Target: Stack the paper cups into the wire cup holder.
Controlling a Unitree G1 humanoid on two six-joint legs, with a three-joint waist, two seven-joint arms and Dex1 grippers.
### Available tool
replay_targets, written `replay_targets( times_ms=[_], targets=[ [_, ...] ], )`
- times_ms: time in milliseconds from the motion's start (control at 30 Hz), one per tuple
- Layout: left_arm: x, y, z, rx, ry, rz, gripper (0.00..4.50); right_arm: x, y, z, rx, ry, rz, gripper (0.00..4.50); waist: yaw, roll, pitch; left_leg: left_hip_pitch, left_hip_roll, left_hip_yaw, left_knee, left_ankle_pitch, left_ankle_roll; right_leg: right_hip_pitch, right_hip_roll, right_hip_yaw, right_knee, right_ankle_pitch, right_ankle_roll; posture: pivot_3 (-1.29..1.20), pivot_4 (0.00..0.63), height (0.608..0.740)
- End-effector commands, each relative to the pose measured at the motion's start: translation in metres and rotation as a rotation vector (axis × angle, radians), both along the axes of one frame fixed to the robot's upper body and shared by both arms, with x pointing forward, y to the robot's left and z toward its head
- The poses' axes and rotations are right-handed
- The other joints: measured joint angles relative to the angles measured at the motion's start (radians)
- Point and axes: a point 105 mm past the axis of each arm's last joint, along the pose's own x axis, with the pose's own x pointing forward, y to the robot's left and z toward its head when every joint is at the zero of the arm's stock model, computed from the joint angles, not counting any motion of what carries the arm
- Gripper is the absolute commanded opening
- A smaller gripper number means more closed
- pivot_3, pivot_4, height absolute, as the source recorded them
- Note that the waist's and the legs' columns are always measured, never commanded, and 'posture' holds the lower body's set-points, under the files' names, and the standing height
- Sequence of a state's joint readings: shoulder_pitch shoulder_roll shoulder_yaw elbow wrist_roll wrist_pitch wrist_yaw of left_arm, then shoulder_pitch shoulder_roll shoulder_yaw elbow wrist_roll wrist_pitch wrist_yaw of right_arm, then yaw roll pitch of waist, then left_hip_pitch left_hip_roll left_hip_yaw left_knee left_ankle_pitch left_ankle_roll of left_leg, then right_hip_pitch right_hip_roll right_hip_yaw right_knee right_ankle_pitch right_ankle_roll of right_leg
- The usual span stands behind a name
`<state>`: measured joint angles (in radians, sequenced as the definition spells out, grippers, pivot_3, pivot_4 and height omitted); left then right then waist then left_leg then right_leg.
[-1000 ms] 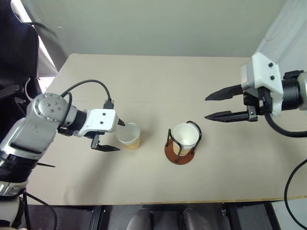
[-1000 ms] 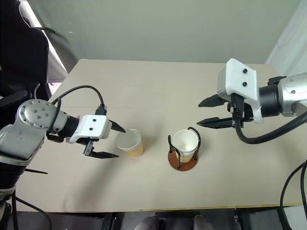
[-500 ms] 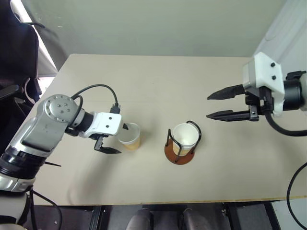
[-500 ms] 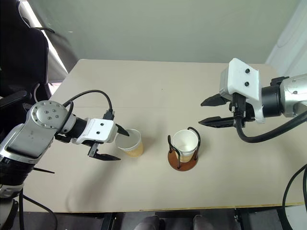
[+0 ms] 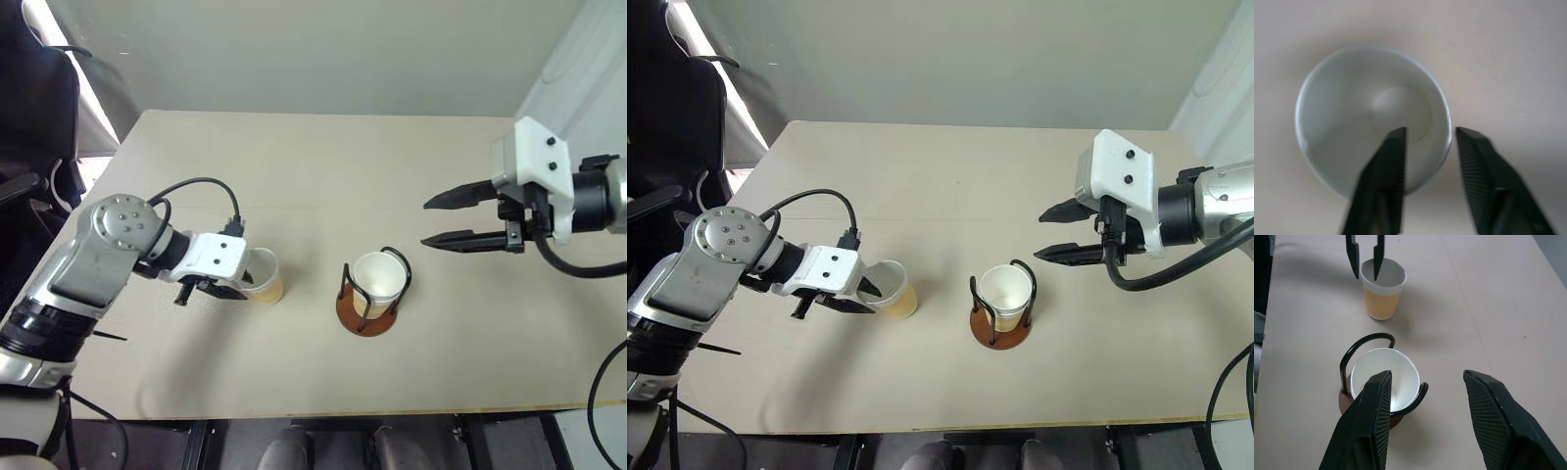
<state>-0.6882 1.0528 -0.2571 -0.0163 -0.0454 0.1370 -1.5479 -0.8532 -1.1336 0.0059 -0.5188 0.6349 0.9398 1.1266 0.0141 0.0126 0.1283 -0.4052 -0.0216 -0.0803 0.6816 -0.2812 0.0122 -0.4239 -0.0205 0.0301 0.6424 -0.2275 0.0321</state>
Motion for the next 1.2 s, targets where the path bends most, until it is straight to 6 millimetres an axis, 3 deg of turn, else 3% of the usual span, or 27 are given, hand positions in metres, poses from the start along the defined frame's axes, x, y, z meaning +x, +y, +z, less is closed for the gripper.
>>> replay_targets(
  times_ms=[33,500,833,1200],
  targets=[
    [-0.001,-0.004,0.011,-0.016,-0.006,-0.019,0.05,-0.004,-0.001,0.011,0.024,-0.068,0.019,2.32,0.000,0.000,0.000,0.000,0.000,0.000,0.000,0.000,0.000,0.000,0.000,0.000,0.000,0.000,0.000,0.00,0.150,0.740],
    [-0.003,-0.010,0.032,-0.066,0.015,-0.035,0.02,-0.009,-0.008,0.000,0.035,-0.001,0.127,2.32,0.000,0.000,0.000,0.000,0.000,0.000,0.000,0.000,0.000,0.000,0.000,0.000,0.000,0.000,0.000,0.00,0.150,0.740],
    [0.006,-0.024,0.069,-0.126,-0.039,-0.068,0.02,-0.010,-0.019,-0.014,-0.029,0.053,0.134,2.32,0.003,0.000,0.000,-0.001,0.000,0.000,0.001,0.000,0.000,0.000,0.000,0.000,0.000,0.000,0.000,0.00,0.150,0.740],
    [0.009,-0.071,0.121,-0.213,-0.117,-0.262,0.02,-0.006,-0.020,-0.019,-0.030,0.022,0.099,2.32,0.004,0.000,0.000,-0.004,0.000,0.000,0.001,-0.001,0.001,-0.001,0.000,0.000,0.000,0.001,0.002,0.00,0.150,0.740]
  ],
)
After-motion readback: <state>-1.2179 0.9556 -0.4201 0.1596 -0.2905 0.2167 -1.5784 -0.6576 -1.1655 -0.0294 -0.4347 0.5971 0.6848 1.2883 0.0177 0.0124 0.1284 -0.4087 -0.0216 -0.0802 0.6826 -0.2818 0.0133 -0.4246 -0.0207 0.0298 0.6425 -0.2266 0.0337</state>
